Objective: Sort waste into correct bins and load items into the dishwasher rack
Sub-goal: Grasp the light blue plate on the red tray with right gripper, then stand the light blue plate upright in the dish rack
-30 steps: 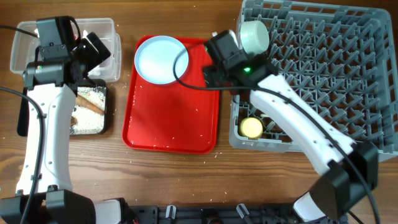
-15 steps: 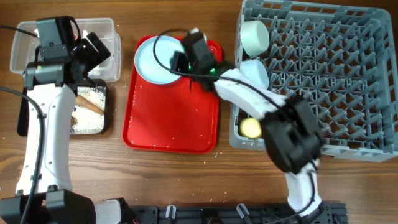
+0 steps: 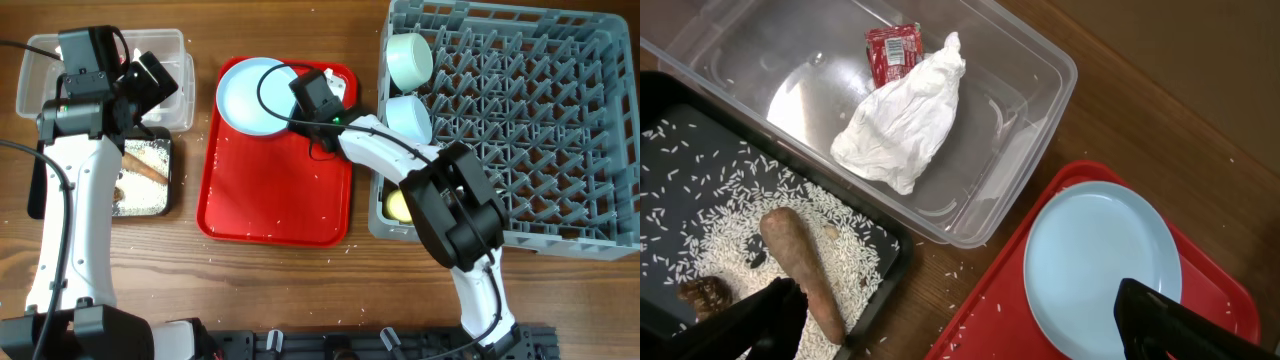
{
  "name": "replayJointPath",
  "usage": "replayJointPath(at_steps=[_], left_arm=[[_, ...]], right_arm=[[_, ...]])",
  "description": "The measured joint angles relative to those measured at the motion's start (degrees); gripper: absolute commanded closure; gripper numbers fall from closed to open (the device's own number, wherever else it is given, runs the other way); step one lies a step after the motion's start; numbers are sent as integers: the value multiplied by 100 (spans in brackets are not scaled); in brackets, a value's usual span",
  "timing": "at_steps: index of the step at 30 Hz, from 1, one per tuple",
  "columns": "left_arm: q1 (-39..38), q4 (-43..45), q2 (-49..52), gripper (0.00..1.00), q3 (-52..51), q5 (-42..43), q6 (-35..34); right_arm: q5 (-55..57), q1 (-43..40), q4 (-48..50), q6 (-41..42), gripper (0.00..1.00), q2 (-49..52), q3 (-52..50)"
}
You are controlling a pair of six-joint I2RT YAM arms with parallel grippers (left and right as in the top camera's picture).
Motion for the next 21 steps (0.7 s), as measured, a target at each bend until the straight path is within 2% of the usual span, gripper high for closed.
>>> replayJointPath(at_steps=[5, 6, 9, 14, 21], left_arm=[[0, 0, 0, 0, 0, -2, 0], [0, 0, 2, 0, 0, 0, 0], [0, 0, 0, 0, 0, 0, 0], [0, -2, 0, 0, 0, 0, 0], [0, 0, 0, 0, 0, -2, 0]], right_arm=[[63, 55, -551, 24, 77, 15, 170], [63, 68, -835, 22, 84, 15, 267], [68, 94, -1871, -46, 96, 44, 695], [63, 101, -3176, -538, 96, 66, 1497], [63, 103, -3661, -1690, 96, -94, 1805]])
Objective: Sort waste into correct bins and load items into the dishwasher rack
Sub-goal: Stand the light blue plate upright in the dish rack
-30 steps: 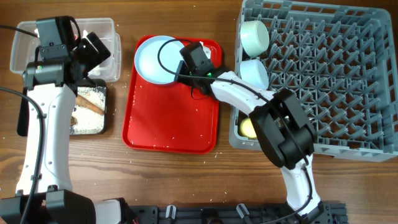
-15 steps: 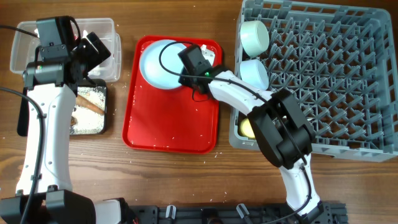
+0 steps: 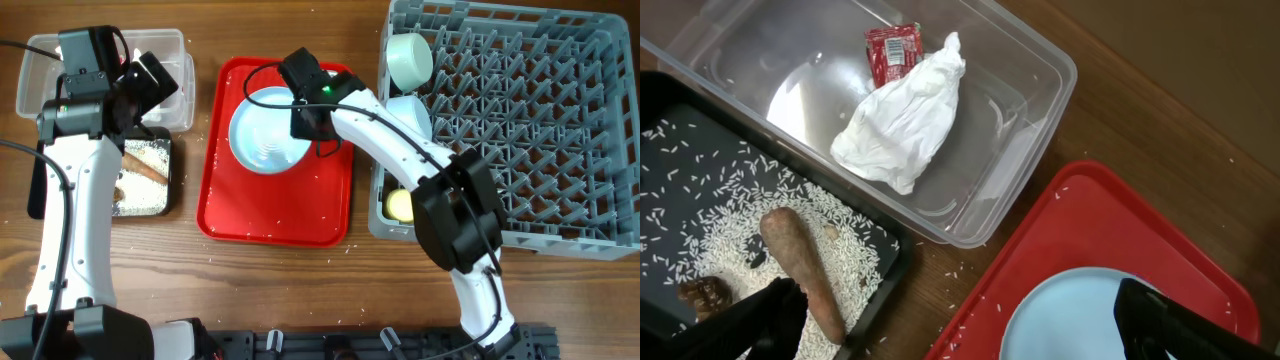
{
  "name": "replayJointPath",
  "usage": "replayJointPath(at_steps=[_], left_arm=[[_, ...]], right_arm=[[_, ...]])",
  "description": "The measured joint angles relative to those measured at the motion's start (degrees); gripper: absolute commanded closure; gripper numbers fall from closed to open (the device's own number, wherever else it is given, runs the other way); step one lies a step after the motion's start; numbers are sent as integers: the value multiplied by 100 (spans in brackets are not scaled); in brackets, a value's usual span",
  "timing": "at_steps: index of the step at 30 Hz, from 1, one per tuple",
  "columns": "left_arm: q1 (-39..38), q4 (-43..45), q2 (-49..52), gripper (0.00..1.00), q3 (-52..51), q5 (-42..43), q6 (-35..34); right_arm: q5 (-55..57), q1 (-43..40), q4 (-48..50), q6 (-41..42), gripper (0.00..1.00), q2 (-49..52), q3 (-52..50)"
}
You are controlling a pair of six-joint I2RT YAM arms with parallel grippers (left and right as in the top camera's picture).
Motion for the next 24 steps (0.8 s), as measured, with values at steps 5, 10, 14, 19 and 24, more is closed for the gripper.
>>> replayJointPath(at_steps=[5, 10, 14, 19, 24], left_arm=[[0, 0, 0, 0, 0, 0, 0], [0, 0, 0, 0, 0, 2, 0], [0, 0, 0, 0, 0, 2, 0], [0, 0, 0, 0, 0, 0, 0], [0, 0, 0, 0, 0, 2, 0]], right_arm=[[83, 0, -129, -577, 96, -533, -2], [535, 0, -179, -1091, 96, -1486, -2], [1453, -55, -376, -1290, 96, -2356, 0], [3040, -210, -944, -1366, 96, -3115, 15], [4566, -457, -1412, -1451, 96, -3318, 24]])
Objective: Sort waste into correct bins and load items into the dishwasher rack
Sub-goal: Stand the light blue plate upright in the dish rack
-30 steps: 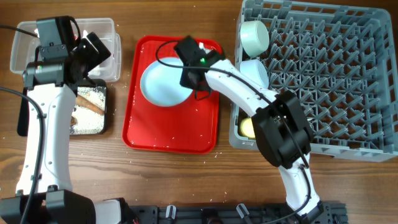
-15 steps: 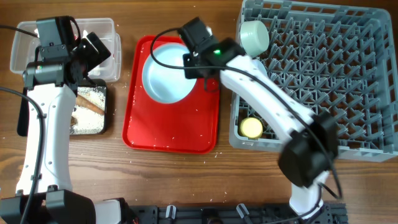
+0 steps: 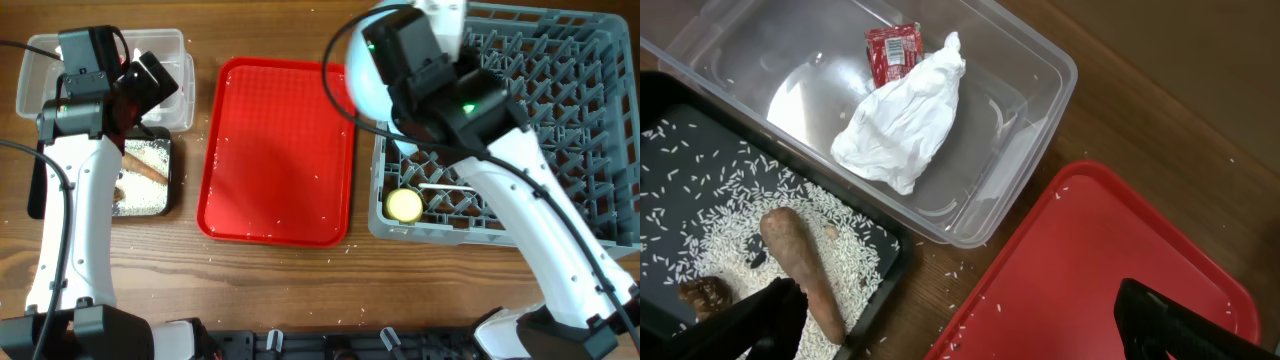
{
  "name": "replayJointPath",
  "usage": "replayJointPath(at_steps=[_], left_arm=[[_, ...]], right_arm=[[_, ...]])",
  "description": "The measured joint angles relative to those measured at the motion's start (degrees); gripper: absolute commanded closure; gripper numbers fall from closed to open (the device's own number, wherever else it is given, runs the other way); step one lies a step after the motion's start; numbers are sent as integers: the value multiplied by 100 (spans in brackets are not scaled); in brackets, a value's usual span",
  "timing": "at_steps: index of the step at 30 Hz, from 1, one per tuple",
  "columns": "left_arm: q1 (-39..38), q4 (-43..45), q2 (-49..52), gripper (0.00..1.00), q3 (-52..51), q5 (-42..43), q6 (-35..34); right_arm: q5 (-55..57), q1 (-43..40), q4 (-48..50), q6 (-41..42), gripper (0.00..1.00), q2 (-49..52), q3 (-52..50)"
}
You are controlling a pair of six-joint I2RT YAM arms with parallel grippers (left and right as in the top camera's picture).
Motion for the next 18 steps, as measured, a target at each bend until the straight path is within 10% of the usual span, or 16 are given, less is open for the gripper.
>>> replayJointPath(at_steps=[18], left_arm=[[0, 0, 0, 0, 0, -2, 0]], right_arm=[[824, -1698, 693, -2129, 96, 861, -4]])
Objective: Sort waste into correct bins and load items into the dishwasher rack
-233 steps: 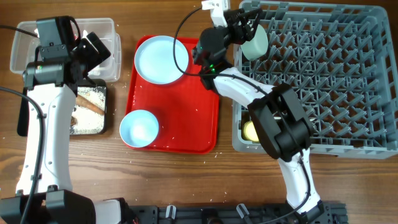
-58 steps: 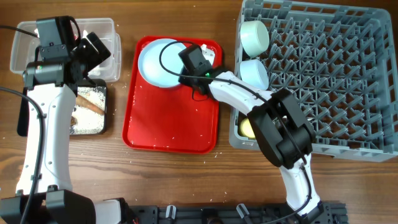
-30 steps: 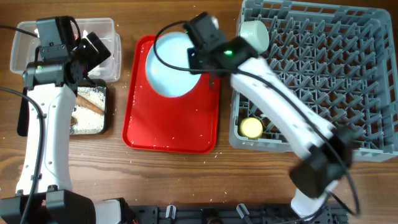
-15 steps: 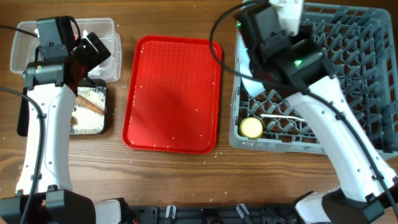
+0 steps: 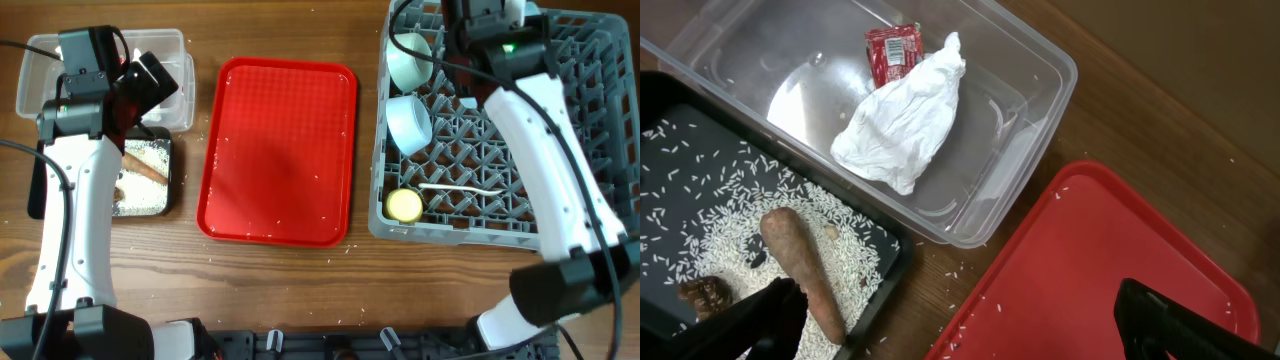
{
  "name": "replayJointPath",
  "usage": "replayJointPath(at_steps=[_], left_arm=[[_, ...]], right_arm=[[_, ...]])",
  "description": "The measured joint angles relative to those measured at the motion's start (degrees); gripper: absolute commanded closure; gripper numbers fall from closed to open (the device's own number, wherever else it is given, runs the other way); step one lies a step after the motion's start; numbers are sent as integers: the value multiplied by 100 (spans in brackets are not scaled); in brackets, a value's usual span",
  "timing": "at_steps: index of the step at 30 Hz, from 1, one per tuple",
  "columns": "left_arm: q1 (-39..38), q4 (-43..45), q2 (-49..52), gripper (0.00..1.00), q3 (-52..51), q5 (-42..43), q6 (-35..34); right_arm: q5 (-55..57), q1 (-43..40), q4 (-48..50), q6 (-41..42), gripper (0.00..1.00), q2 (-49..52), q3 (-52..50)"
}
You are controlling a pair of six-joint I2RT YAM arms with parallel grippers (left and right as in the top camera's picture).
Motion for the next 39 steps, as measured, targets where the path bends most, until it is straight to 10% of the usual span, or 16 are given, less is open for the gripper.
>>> replayJointPath(at_steps=[10, 15, 25, 29, 39], left_arm=[[0, 0, 0, 0, 0, 2, 0], [0, 0, 0, 0, 0, 0, 0], [0, 2, 0, 0, 0, 0, 0], [0, 2, 0, 0, 0, 0, 0], [0, -2, 0, 0, 0, 2, 0]], right_arm=[[-367, -345, 343, -1123, 94, 909, -2], [-1014, -400, 354, -1300, 61, 1064, -2], [-1558, -396, -35, -385, 40, 975, -2], [-2105, -396, -437, 55, 0, 345, -15], [-3980, -398, -1150, 516, 0, -2245, -13]])
